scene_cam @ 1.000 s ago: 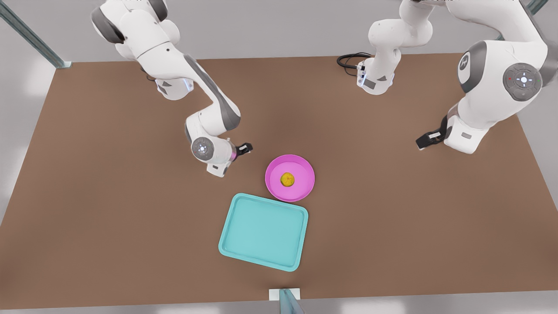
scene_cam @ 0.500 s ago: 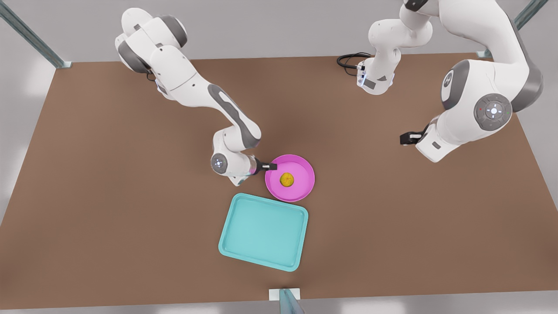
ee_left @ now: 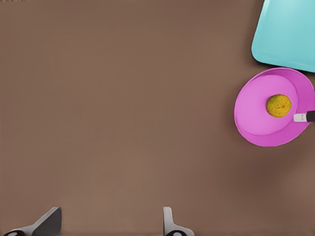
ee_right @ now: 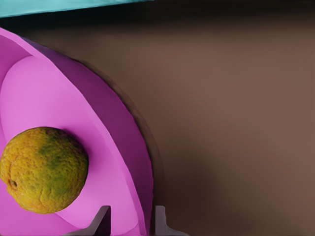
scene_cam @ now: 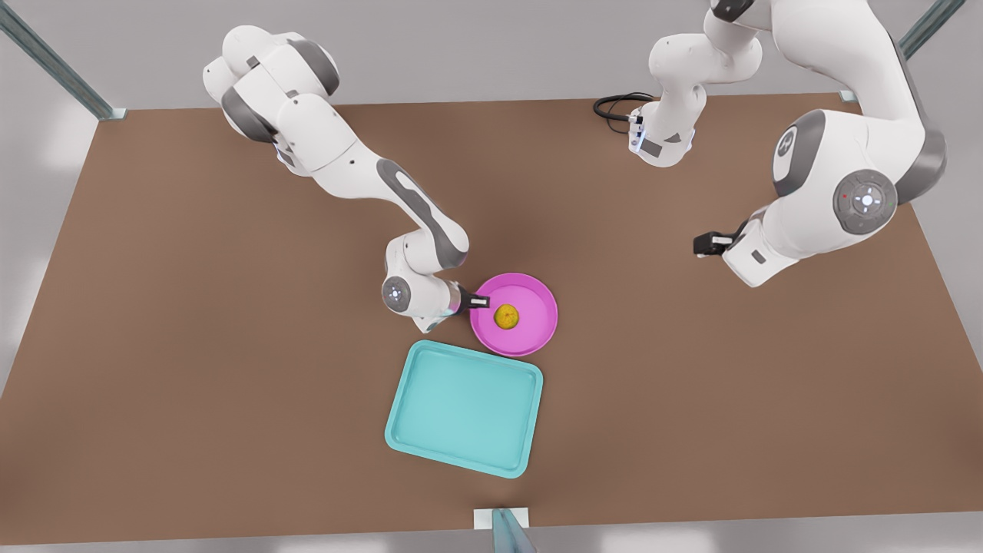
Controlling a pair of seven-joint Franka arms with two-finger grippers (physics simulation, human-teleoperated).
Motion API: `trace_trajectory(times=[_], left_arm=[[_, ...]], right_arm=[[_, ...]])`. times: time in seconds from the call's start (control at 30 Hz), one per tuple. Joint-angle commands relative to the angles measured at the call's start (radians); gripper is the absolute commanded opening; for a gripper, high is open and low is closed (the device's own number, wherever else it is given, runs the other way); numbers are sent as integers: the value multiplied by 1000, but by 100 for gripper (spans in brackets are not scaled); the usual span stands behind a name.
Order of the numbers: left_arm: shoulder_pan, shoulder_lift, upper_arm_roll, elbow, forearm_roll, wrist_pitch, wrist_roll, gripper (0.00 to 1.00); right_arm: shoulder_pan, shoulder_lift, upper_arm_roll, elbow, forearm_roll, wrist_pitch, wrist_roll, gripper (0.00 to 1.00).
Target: Place the orange on the plate with the left arm and the plate on the tray with the right arm
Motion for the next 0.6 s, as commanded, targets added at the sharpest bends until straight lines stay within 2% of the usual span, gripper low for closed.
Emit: trace_trajectory(times=[0.0, 0.1, 0.17, 0.3, 0.57], left_arm=[[0, -1, -1, 1, 1, 3, 26, 100], [0, 2, -1, 1, 3, 11, 26, 100], [0, 2, -1, 1, 3, 12, 26, 100], [0, 2, -1, 1, 1, 12, 26, 100], [0, 24, 3, 40, 0, 19, 20, 100]], right_arm=[[0, 3, 1, 5, -5, 1, 41, 47], [0, 15, -1, 16, -7, 1, 41, 46], [0, 15, -1, 16, -7, 0, 39, 37], [-1, 12, -1, 17, -8, -2, 36, 25], [-12, -15, -4, 50, -5, -17, 4, 21]])
